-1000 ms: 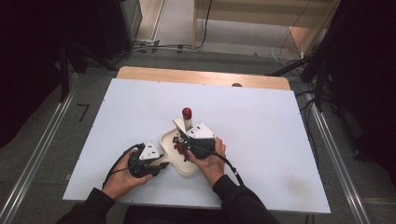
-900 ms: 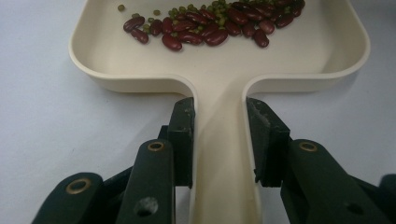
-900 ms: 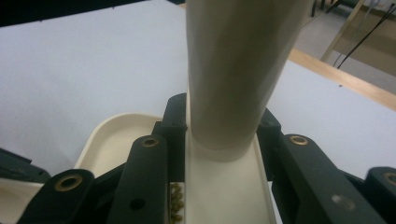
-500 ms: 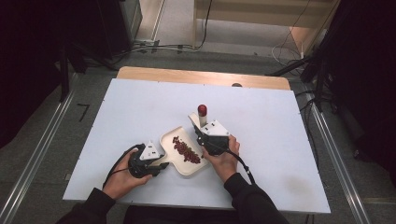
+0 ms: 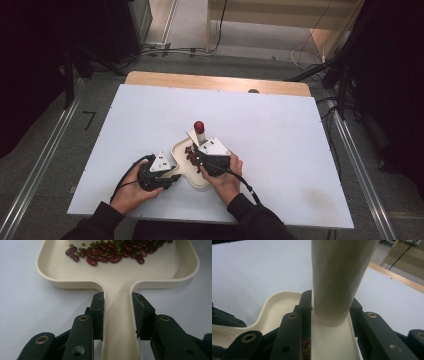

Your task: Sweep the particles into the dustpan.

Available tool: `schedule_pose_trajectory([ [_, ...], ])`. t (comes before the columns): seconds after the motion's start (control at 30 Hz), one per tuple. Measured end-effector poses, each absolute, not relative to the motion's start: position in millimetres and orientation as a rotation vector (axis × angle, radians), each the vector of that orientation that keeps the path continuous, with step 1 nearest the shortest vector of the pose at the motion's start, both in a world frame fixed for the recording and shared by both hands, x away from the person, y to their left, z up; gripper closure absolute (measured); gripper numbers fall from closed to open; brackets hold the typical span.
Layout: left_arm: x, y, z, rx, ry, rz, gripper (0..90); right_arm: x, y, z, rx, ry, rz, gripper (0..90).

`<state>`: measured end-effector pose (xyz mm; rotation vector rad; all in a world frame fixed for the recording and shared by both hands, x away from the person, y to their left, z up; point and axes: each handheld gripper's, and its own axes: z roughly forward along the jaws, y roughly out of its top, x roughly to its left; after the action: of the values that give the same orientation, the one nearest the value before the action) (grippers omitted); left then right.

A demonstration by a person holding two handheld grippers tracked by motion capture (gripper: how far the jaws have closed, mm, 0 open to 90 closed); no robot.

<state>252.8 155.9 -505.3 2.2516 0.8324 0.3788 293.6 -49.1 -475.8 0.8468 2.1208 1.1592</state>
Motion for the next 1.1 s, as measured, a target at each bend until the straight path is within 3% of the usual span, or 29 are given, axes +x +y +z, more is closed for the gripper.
schedule_pose_trajectory([
  [0.63,253.0,156.4,-506.3,2.242,0.844,0.38,66.9,312.0,-78.1,-472.3,0.927,2.052,1.135,64.2],
  [1.1,249.9,154.9,-496.8,2.292,0.873,0.386,67.0,302.8,-62.9,-480.4,0.902,2.097,1.161,64.3],
])
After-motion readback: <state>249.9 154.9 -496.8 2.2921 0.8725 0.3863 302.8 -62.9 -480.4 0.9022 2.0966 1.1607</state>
